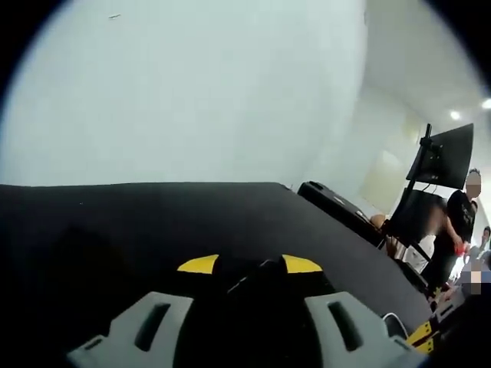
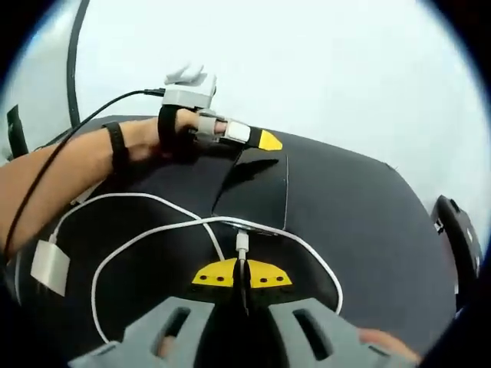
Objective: Connect the charging cable to the phone, plug the charger into the socket, and turn on the power strip switch to charge the phone.
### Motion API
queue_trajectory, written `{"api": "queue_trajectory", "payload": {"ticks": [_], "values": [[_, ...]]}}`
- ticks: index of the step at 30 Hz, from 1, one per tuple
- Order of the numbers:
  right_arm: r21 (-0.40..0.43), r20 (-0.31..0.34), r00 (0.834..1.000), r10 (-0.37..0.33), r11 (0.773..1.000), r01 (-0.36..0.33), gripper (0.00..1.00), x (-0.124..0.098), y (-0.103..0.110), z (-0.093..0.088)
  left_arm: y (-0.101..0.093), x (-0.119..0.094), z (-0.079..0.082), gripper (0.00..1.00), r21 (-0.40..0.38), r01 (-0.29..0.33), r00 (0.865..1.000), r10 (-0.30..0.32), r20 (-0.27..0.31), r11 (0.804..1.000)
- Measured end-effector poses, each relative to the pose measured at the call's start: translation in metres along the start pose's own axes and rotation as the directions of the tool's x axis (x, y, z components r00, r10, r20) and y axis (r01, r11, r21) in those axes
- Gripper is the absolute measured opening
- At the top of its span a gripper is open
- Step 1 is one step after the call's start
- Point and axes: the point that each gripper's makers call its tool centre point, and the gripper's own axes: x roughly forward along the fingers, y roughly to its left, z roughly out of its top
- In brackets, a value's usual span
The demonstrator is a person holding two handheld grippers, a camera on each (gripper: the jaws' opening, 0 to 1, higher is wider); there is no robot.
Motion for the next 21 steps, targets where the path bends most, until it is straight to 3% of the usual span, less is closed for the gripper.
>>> {"api": "queue_trajectory", "payload": {"ticks": [10, 16, 17, 19, 21], "values": [[0.000, 0.005, 1.000, -0.011, 1.000, 0.011, 0.02, 0.003, -0.002, 0.000, 0.001, -0.002, 0.001, 0.26, 0.002, 0.000, 1.000, 0.000, -0.002, 1.000], [0.013, 0.016, 1.000, -0.002, 1.000, 0.002, 0.01, 0.005, -0.002, 0.001, 0.016, 0.003, 0.003, 0.14, 0.019, -0.060, 0.998, 0.060, -0.020, 0.998], [0.016, 0.023, 1.000, -0.009, 1.000, 0.009, 0.01, 0.004, -0.002, -0.001, 0.013, 0.005, 0.004, 0.14, 0.011, -0.048, 0.999, 0.048, -0.019, 0.999], [0.008, 0.049, 0.999, 0.014, 1.000, -0.014, 0.01, 0.004, 0.001, 0.003, 0.025, 0.009, 0.009, 0.13, 0.002, -0.051, 0.998, 0.051, -0.034, 0.999], [0.019, 0.049, 0.999, 0.017, 1.000, -0.018, 0.01, 0.005, 0.000, 0.003, 0.020, 0.006, 0.005, 0.13, 0.007, -0.052, 0.998, 0.053, -0.032, 0.999]]}}
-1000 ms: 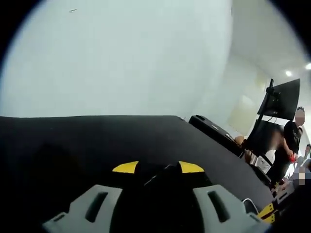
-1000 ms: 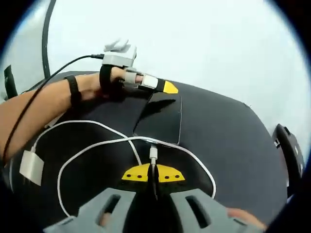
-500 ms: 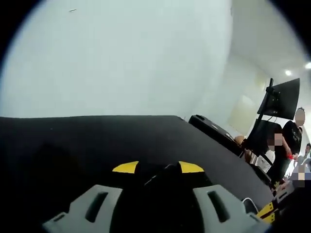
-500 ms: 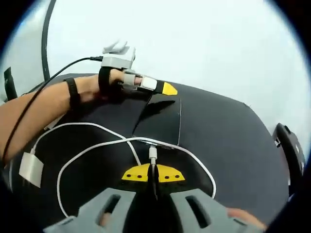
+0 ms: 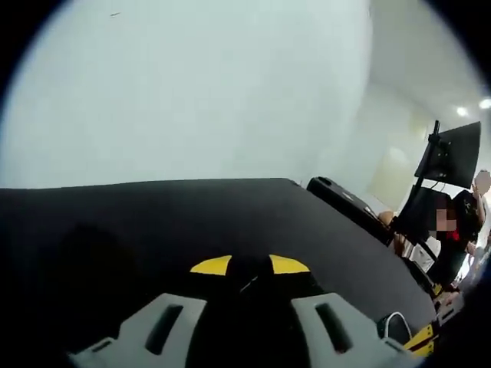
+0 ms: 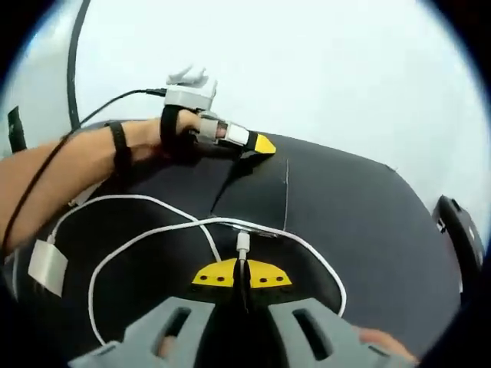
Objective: Connect the charging cable to the phone, plug the charger into the socket, and turn on the power strip switch to charge the phone.
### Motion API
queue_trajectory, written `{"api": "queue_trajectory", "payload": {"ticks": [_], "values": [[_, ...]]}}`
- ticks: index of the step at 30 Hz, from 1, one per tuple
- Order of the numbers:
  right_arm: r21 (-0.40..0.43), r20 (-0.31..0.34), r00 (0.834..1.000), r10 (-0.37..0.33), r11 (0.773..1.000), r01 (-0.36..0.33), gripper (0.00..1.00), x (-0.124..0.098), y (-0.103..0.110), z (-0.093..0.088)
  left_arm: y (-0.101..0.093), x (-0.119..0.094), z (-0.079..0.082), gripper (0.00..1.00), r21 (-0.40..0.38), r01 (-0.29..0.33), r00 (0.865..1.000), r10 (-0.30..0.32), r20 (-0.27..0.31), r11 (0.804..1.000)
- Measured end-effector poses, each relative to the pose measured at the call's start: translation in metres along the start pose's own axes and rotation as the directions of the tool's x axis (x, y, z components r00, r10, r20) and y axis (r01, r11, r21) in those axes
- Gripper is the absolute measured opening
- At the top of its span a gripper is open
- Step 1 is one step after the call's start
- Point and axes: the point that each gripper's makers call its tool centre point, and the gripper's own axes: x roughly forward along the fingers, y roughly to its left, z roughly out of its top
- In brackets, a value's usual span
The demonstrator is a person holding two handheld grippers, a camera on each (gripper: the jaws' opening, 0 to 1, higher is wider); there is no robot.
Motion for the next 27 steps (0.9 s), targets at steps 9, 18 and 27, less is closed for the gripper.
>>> {"api": "queue_trajectory", "payload": {"ticks": [9, 18, 27], "values": [[0.023, -0.021, 1.000, -0.005, 1.000, 0.005, 0.01, 0.007, -0.001, 0.002, -0.003, -0.002, -0.002, 0.11, 0.005, -0.001, 1.000, 0.000, 0.007, 1.000], [0.010, -0.034, 0.998, 0.043, 0.999, -0.043, 0.00, 0.012, -0.003, 0.002, -0.004, -0.005, -0.004, 0.11, 0.038, 0.004, 1.000, -0.004, -0.002, 0.999], [-0.004, -0.061, 0.997, 0.052, 0.999, -0.053, 0.01, 0.013, -0.002, 0.002, 0.000, -0.004, -0.004, 0.11, 0.021, 0.007, 1.000, -0.007, -0.003, 1.000]]}}
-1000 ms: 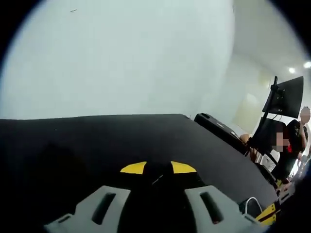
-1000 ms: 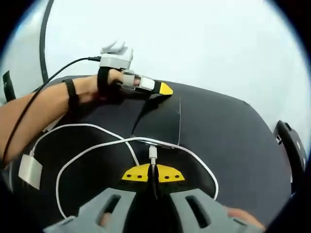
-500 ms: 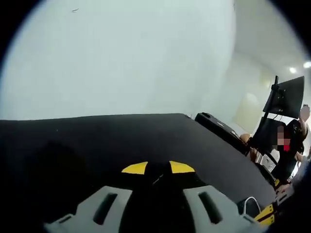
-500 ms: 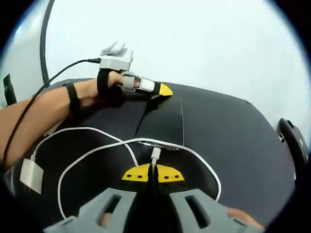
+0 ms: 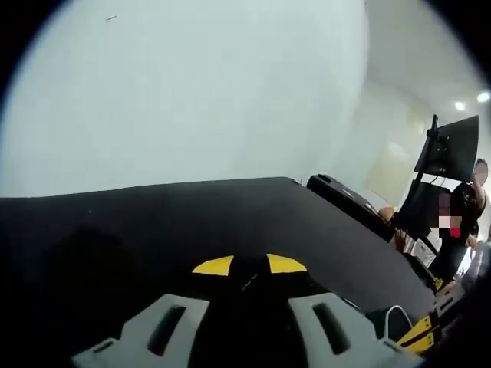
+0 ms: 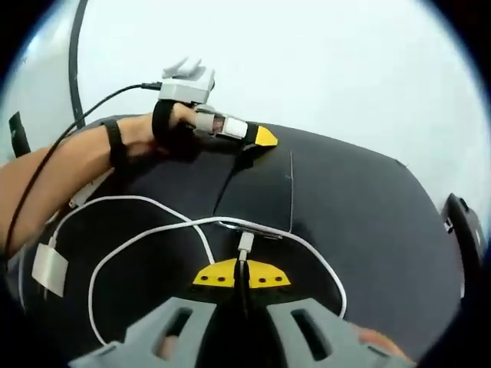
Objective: Connect the charging cable to the phone, plug the charger into the socket, and turn on the power strip switch to charge the phone.
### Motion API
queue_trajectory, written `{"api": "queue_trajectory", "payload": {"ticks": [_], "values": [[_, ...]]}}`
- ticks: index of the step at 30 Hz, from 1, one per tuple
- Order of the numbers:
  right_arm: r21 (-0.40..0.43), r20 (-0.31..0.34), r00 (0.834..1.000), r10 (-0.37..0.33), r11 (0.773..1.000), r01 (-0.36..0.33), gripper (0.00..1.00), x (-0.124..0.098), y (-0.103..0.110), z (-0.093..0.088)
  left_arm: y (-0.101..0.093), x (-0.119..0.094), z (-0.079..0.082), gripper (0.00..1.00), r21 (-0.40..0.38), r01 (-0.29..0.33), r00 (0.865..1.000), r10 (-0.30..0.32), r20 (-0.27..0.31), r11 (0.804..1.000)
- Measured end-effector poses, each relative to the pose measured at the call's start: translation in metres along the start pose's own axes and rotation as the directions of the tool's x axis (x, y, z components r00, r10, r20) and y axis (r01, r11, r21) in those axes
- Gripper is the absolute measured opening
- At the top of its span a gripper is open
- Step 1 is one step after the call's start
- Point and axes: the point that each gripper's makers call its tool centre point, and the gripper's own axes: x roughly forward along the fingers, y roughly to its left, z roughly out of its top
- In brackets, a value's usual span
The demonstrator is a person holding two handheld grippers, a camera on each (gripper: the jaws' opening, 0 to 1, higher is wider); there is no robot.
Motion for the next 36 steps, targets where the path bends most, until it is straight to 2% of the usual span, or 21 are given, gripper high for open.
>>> {"api": "queue_trajectory", "payload": {"ticks": [3, 5, 7, 9, 10, 12, 15, 16, 17, 18, 19, 22, 23, 25, 27, 28, 31, 33, 34, 35, 36], "values": [[-0.088, 0.085, 0.996, 0.017, 0.996, -0.009, 0.03, -0.001, 0.003, 0.003, 0.000, 0.001, 0.001, 0.13, 0.011, -0.007, 1.000, 0.007, 0.018, 1.000], [-0.148, 0.169, 0.986, -0.008, 0.988, 0.034, 0.11, -0.005, 0.000, 0.009, 0.003, 0.001, 0.006, 0.22, 0.015, -0.017, 0.999, 0.016, 0.041, 1.000], [-0.153, 0.172, 0.985, 0.001, 0.988, 0.025, 0.18, -0.011, 0.000, 0.007, 0.000, -0.002, 0.024, 0.56, -0.067, -0.004, 0.992, 0.012, 0.122, 0.998], [-0.097, 0.161, 0.986, 0.044, 0.995, -0.029, 0.19, -0.019, 0.001, 0.007, 0.004, -0.004, 0.042, 0.92, -0.073, 0.017, 0.989, -0.006, 0.151, 0.997], [-0.069, 0.179, 0.981, 0.074, 0.996, -0.062, 0.19, -0.026, 0.001, 0.012, -0.001, -0.012, 0.045, 0.95, -0.073, 0.021, 0.990, -0.011, 0.137, 0.997], [-0.045, 0.201, 0.972, 0.126, 0.992, -0.119, 0.24, -0.039, 0.003, 0.023, -0.007, -0.031, 0.043, 0.84, -0.114, -0.006, 0.997, 0.014, 0.071, 0.993], [-0.049, 0.242, 0.940, 0.242, 0.970, -0.237, 0.36, -0.063, 0.013, 0.034, -0.026, -0.059, 0.058, 0.75, -0.144, 0.028, 0.997, -0.018, 0.073, 0.989], [-0.050, 0.241, 0.923, 0.301, 0.953, -0.298, 0.36, -0.070, 0.021, 0.036, -0.037, -0.076, 0.070, 0.74, -0.163, 0.053, 0.995, -0.039, 0.087, 0.985], [-0.056, 0.246, 0.893, 0.376, 0.926, -0.374, 0.36, -0.081, 0.032, 0.038, -0.045, -0.090, 0.079, 0.73, -0.157, 0.068, 0.993, -0.051, 0.110, 0.985], [-0.060, 0.249, 0.884, 0.396, 0.917, -0.394, 0.37, -0.085, 0.035, 0.039, -0.057, -0.106, 0.087, 0.69, -0.131, 0.083, 0.988, -0.064, 0.142, 0.988], [-0.074, 0.262, 0.856, 0.444, 0.894, -0.441, 0.38, -0.094, 0.042, 0.044, -0.065, -0.130, 0.101, 0.66, -0.092, 0.069, 0.979, -0.049, 0.199, 0.993], [-0.086, 0.285, 0.822, 0.493, 0.867, -0.490, 0.41, -0.112, 0.053, 0.049, -0.096, -0.186, 0.114, 0.59, -0.003, 0.057, 0.963, -0.054, 0.265, 0.998], [-0.096, 0.287, 0.814, 0.504, 0.861, -0.499, 0.42, -0.118, 0.058, 0.050, -0.117, -0.210, 0.114, 0.62, 0.040, 0.067, 0.950, -0.076, 0.303, 0.997], [-0.115, 0.283, 0.796, 0.535, 0.843, -0.526, 0.43, -0.126, 0.070, 0.049, -0.131, -0.238, 0.120, 0.69, 0.068, 0.056, 0.936, -0.076, 0.344, 0.996], [-0.119, 0.260, 0.783, 0.565, 0.823, -0.555, 0.43, -0.133, 0.077, 0.045, -0.145, -0.273, 0.118, 0.69, 0.097, 0.041, 0.923, -0.075, 0.378, 0.994], [-0.132, 0.243, 0.764, 0.598, 0.801, -0.585, 0.44, -0.137, 0.085, 0.044, -0.152, -0.292, 0.110, 0.71, 0.119, 0.038, 0.925, -0.080, 0.371, 0.992], [-0.164, 0.205, 0.740, 0.641, 0.768, -0.619, 0.48, -0.145, 0.096, 0.044, -0.166, -0.336, 0.082, 0.76, 0.153, 0.016, 0.932, -0.070, 0.356, 0.988], [-0.280, 0.183, 0.684, 0.707, 0.704, -0.653, 0.48, -0.153, 0.109, 0.043, -0.172, -0.361, 0.062, 0.84, 0.172, 0.015, 0.939, -0.073, 0.335, 0.985], [-0.368, 0.166, 0.637, 0.753, 0.646, -0.669, 0.48, -0.158, 0.118, 0.043, -0.177, -0.376, 0.047, 0.86, 0.177, 0.020, 0.946, -0.076, 0.316, 0.984], [-0.452, 0.150, 0.590, 0.793, 0.586, -0.672, 0.48, -0.162, 0.125, 0.042, -0.179, -0.380, 0.041, 0.87, 0.180, 0.024, 0.948, -0.080, 0.309, 0.983], [-0.562, 0.123, 0.529, 0.840, 0.498, -0.661, 0.49, -0.159, 0.126, 0.044, -0.184, -0.394, 0.024, 0.87, 0.183, 0.034, 0.954, -0.086, 0.287, 0.982]]}}
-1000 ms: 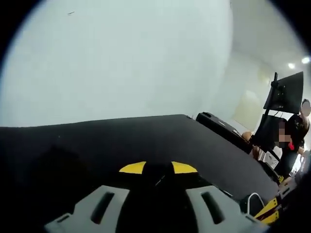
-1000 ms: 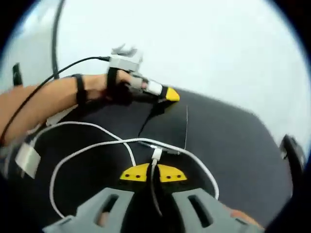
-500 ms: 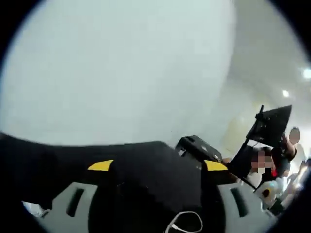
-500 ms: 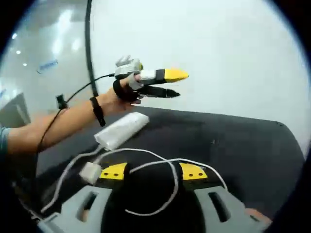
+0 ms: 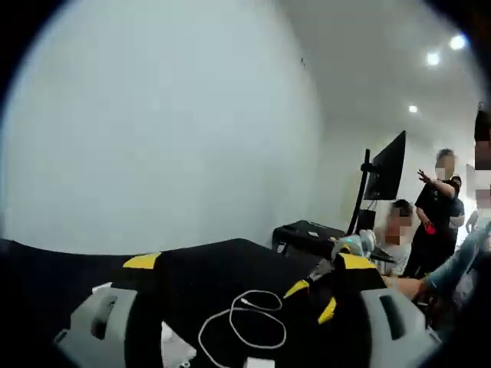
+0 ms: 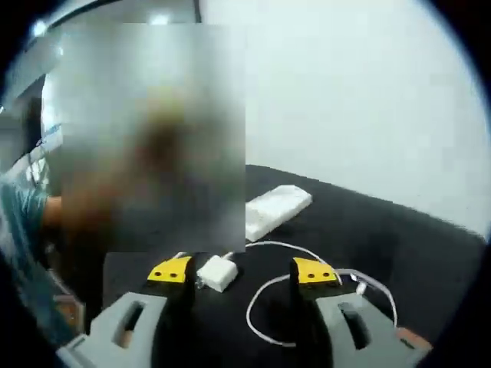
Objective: Connect the charging cable to the phone, plug the charger into the socket, and turn on the power strip switch to charge the phone.
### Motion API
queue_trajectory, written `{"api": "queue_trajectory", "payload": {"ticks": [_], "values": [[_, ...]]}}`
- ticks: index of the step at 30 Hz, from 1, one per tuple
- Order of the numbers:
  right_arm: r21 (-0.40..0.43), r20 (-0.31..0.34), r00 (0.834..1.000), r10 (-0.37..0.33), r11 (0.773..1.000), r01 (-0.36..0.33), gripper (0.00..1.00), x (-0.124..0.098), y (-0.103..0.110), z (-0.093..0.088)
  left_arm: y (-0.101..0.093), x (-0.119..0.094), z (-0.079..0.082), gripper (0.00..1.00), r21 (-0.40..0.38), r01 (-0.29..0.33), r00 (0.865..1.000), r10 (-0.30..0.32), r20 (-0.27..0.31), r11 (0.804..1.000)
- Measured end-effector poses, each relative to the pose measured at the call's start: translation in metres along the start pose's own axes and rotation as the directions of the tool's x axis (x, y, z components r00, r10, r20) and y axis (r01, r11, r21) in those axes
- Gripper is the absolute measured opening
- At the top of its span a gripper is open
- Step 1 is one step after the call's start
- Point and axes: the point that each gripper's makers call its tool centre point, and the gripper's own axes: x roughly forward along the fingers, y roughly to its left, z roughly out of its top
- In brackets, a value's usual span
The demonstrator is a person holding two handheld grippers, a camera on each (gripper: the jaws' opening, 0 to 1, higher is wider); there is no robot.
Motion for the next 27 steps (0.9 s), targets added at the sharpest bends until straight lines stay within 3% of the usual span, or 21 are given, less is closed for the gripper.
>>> {"api": "queue_trajectory", "payload": {"ticks": [3, 6, 9, 11, 12, 16, 23, 25, 27], "values": [[-0.127, -0.043, 0.996, 0.080, 0.988, -0.084, 0.46, 0.012, 0.007, -0.010, -0.006, -0.033, -0.031, 0.87, -0.015, -0.024, 0.997, 0.023, -0.073, 1.000], [-0.129, -0.121, 0.982, 0.144, 0.979, -0.159, 0.46, 0.031, 0.008, -0.023, 0.008, -0.058, -0.055, 0.87, -0.036, -0.096, 0.989, 0.091, -0.118, 0.995], [-0.134, -0.098, 0.976, 0.196, 0.969, -0.208, 0.47, 0.048, 0.018, -0.028, 0.030, -0.070, -0.075, 0.90, -0.077, -0.132, 0.985, 0.122, -0.118, 0.988], [-0.141, -0.110, 0.970, 0.215, 0.963, -0.229, 0.42, 0.054, 0.020, -0.035, 0.040, -0.073, -0.091, 0.91, -0.087, -0.132, 0.985, 0.120, -0.126, 0.987], [-0.192, -0.112, 0.964, 0.242, 0.946, -0.260, 0.39, 0.057, 0.021, -0.039, 0.041, -0.073, -0.098, 0.90, -0.102, -0.123, 0.986, 0.110, -0.124, 0.987], [-0.186, -0.064, 0.947, 0.315, 0.929, -0.321, 0.39, 0.064, 0.021, -0.046, 0.049, -0.064, -0.128, 0.89, -0.172, -0.105, 0.988, 0.083, -0.132, 0.979], [-0.216, -0.083, 0.906, 0.415, 0.880, -0.423, 0.39, 0.080, 0.023, -0.058, 0.052, -0.054, -0.149, 0.88, -0.194, -0.082, 0.988, 0.055, -0.143, 0.978], [-0.216, -0.112, 0.879, 0.464, 0.852, -0.477, 0.37, 0.084, 0.028, -0.065, 0.053, -0.053, -0.155, 0.88, -0.203, -0.075, 0.988, 0.045, -0.148, 0.976], [-0.210, -0.132, 0.876, 0.463, 0.851, -0.482, 0.37, 0.092, 0.026, -0.073, 0.053, -0.053, -0.161, 0.86, -0.211, -0.068, 0.986, 0.033, -0.164, 0.975]]}}
